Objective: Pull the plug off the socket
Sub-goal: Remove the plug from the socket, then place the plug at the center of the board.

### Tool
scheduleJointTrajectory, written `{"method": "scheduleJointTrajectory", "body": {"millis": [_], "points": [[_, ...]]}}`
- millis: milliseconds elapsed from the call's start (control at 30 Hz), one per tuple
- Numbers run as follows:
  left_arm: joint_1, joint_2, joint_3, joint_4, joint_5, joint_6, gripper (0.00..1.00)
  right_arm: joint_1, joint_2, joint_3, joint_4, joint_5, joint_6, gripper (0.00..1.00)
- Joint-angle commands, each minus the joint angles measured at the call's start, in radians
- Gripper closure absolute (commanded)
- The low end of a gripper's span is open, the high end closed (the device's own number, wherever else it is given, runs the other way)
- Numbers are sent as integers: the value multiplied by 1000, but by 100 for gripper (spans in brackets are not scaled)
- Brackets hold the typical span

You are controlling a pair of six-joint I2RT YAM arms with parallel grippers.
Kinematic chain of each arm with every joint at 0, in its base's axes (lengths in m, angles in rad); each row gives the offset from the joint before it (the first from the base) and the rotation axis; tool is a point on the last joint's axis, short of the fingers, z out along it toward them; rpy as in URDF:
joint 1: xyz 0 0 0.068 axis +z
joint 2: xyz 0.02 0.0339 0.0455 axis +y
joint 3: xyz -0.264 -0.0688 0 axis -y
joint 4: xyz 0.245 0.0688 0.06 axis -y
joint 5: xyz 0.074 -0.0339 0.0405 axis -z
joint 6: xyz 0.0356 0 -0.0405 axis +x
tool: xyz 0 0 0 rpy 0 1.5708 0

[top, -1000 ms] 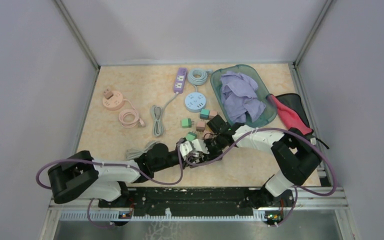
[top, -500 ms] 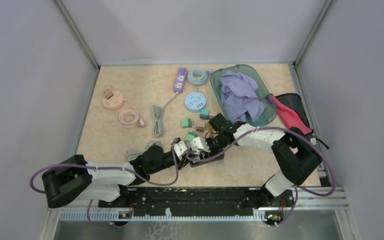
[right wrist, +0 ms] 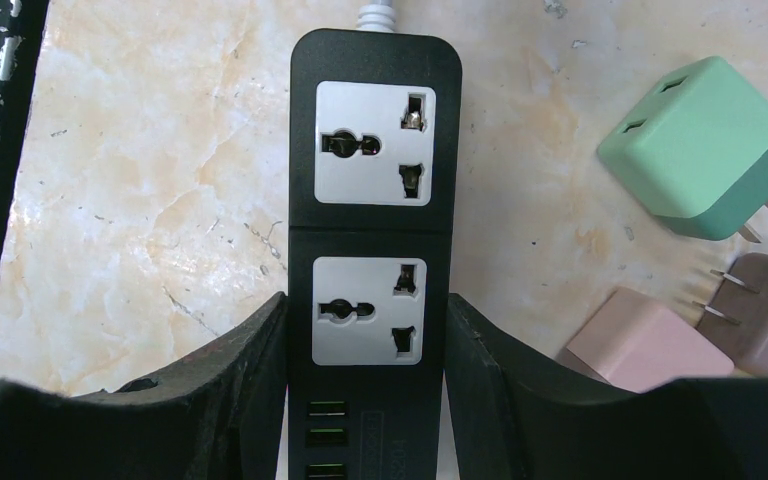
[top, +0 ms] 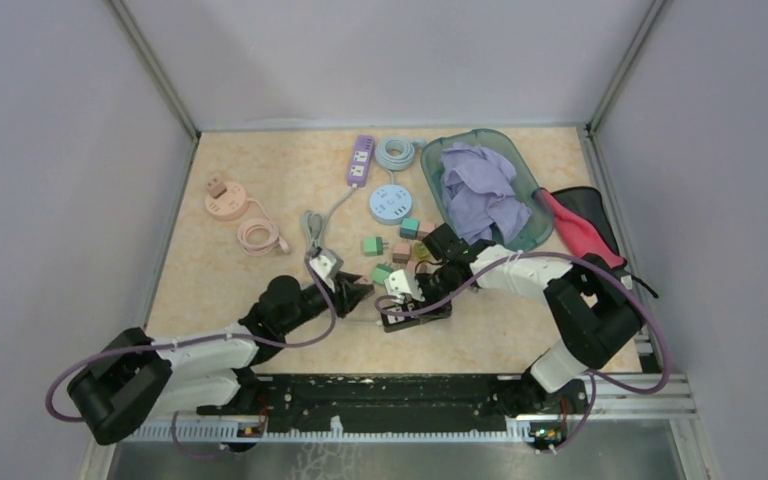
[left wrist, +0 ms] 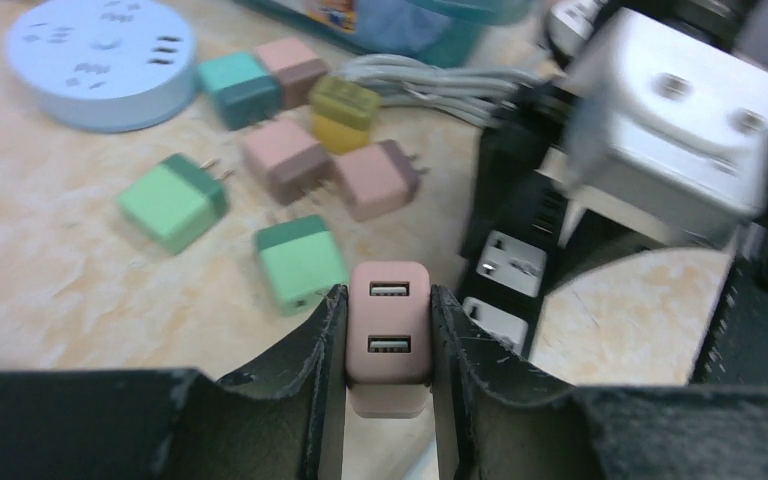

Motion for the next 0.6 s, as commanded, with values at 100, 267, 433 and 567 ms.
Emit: {"method": "scheduleJointTrajectory", "body": {"millis": [100,267,433,567], "points": [[218,-4,-4,52,153,-272,94,-8,-17,40,-25,-9,-12,69],[333,113,73,45,222,-383,92,-10,-20,40,-27,-5,-13,57],[460,287,186,39,274,-501,94,-14,-28,38,-23,0,-7,52],[528,460,337,-72,255,-613,94,-17,-30,38,-20,2,-1,52]]}}
